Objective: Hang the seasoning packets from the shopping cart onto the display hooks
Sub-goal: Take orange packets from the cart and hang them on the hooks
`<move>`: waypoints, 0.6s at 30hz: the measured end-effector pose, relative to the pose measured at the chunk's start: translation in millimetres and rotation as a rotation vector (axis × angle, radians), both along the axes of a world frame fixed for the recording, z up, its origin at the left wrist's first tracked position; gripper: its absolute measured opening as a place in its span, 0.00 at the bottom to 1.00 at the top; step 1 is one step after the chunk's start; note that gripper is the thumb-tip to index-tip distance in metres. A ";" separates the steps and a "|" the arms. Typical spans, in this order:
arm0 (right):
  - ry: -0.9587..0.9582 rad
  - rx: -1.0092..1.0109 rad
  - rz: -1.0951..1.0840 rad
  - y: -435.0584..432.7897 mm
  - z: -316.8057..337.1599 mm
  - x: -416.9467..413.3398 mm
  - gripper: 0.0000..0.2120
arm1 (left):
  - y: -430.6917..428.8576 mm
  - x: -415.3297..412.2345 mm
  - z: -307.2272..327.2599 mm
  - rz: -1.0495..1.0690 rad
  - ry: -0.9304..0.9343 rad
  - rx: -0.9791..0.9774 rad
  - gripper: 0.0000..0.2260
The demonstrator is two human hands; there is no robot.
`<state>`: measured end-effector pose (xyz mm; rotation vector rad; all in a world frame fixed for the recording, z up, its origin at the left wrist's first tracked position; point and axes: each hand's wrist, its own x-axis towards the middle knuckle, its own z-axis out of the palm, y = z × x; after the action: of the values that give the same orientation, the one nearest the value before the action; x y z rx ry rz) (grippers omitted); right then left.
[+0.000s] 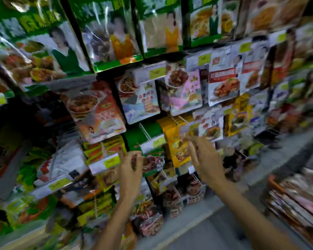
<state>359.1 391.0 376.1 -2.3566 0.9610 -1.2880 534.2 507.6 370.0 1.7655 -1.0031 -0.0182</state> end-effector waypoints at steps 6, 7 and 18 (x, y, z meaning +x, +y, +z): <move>-0.079 0.516 -0.268 56.6 -83.3 -128.8 0.09 | -21.5 -118.7 -68.0 -0.370 0.419 0.172 0.10; -0.111 0.589 -0.306 66.8 -94.6 -149.1 0.09 | -23.5 -137.1 -82.2 -0.394 0.461 0.197 0.10; -0.268 0.986 -0.695 75.5 -166.6 -329.0 0.07 | -100.4 -275.0 -182.8 -0.655 0.438 0.573 0.09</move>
<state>30.1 466.5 209.5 -1.1049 1.8452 -0.9135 259.2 407.1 187.2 1.7221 -1.2711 -1.1505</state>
